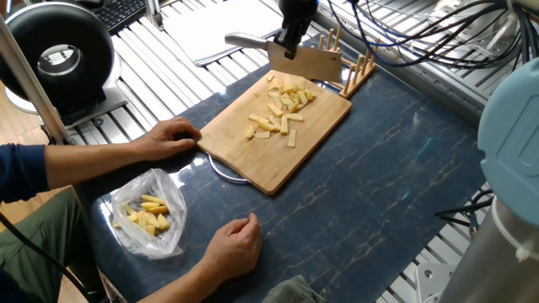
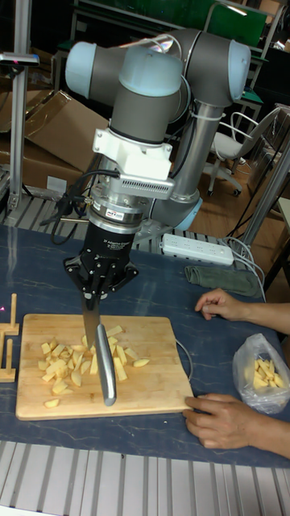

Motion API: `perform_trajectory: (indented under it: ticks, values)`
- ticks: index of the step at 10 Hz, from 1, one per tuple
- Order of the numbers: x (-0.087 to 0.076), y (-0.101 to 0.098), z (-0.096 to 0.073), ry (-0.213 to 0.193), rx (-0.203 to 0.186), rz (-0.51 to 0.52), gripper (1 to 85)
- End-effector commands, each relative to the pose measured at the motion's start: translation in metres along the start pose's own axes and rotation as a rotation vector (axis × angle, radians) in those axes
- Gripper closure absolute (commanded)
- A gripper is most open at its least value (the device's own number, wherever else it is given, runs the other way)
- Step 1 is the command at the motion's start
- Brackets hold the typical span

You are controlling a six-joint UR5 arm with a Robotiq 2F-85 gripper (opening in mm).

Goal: Chop the potatoes

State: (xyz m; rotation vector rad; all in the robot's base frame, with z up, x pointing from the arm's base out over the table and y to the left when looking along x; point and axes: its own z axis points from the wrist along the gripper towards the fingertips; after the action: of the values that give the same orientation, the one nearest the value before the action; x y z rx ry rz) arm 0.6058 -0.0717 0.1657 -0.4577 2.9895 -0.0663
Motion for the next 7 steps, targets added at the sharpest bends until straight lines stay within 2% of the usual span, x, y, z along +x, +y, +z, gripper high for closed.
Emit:
perform_trajectory:
  ticks: [1,2,3,4,5,7]
  values:
    - [0.001,0.000,-0.001,0.004,-0.003,0.026,84.7]
    - [0.004,-0.009,-0.001,0.015,0.033,0.080,84.7]
    - [-0.003,-0.021,-0.002,-0.018,0.077,0.155,84.7]
    - [-0.015,-0.019,-0.002,-0.063,0.066,0.185,84.7]
    - [-0.016,-0.025,-0.003,-0.071,0.088,0.183,84.7]
    - [-0.011,-0.022,-0.002,-0.047,0.079,0.170,84.7]
